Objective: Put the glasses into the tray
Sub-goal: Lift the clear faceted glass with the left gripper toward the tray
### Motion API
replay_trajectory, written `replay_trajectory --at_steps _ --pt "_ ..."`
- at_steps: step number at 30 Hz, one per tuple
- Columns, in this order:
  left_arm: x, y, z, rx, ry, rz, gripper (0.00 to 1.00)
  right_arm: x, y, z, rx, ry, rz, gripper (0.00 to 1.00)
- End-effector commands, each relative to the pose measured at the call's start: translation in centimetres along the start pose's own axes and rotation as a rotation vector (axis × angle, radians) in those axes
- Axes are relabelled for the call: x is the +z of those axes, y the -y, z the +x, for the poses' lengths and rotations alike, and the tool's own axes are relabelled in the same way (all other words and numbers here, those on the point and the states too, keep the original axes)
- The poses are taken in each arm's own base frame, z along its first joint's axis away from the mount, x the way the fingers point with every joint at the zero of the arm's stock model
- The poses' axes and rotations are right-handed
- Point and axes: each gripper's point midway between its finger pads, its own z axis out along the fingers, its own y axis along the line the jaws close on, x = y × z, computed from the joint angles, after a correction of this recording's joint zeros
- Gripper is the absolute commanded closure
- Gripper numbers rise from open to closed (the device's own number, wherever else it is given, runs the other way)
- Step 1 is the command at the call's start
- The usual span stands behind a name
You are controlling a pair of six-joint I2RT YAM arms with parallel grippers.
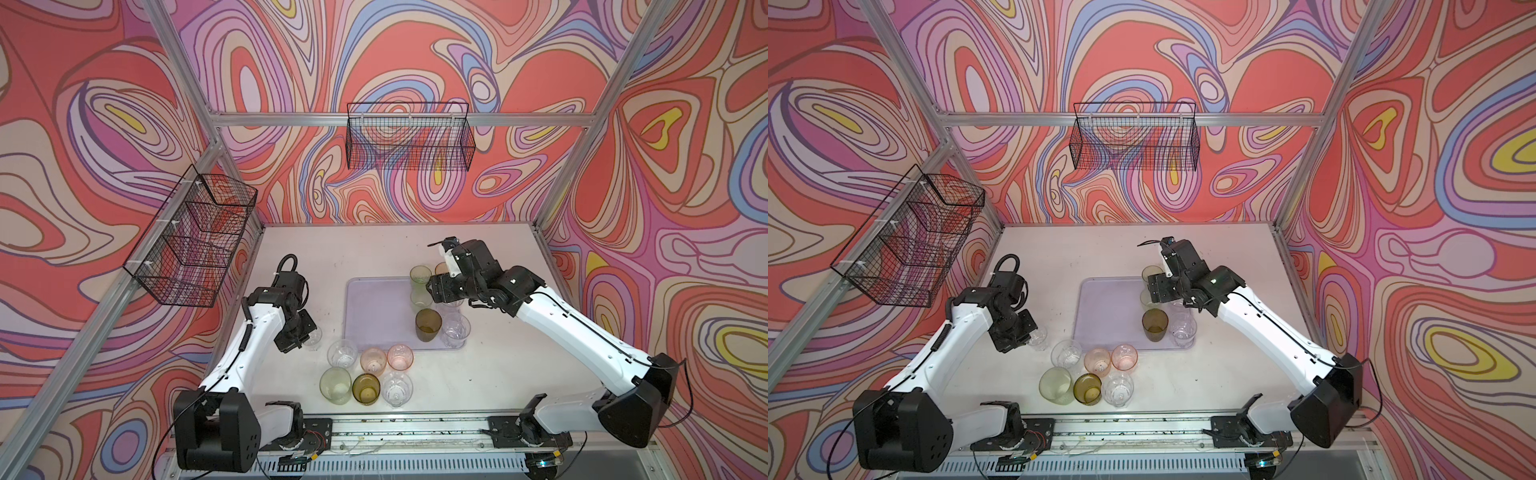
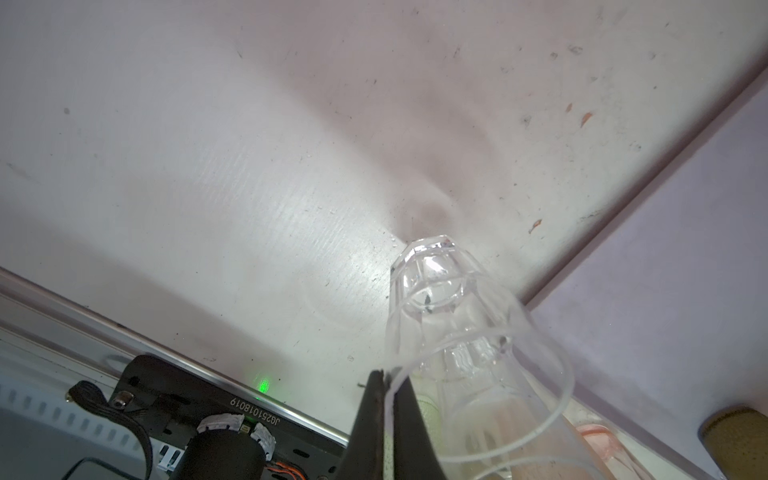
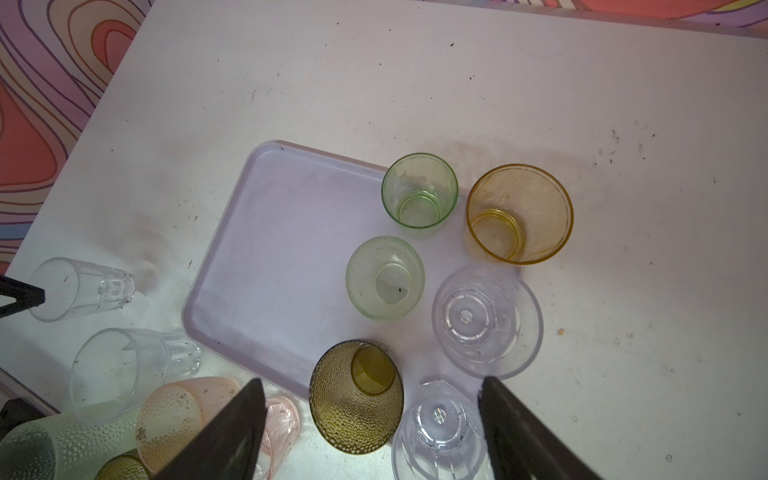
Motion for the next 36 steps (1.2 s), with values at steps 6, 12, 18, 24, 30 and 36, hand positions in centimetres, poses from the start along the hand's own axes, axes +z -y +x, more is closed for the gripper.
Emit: replay_trajectory --at_steps 6,12,18,24,30,36 --pt "-2.0 0.7 -1.5 0.071 0.026 0.0 1.0 -0.4 -0.1 -0.6 -0.002 0.01 -0.01 0.16" --pt "-3.2 2.0 -2.8 0.12 0.042 0.026 1.0 -0.8 -0.5 -0.8 -0.005 0.021 -0.031 0.16" --pt "-4.2 4.3 -4.1 0.171 0.051 0.096 1.0 -0.8 -1.3 -0.8 -0.012 0.011 -0.074 0.15" --pt "-5.2 6.6 -5.2 0.213 0.057 0.172 1.0 -0.7 -0.9 -0.7 -0.006 0.006 -0.05 0.15" --pt "-5.5 8.5 -5.9 0.278 0.028 0.198 1.0 -0.8 -0.9 -0.8 -0.009 0.013 -0.055 0.15" --pt "-5.7 11.7 -5.7 0.377 0.0 0.22 1.0 -0.9 -1.2 -0.9 0.0 0.013 -0.066 0.16"
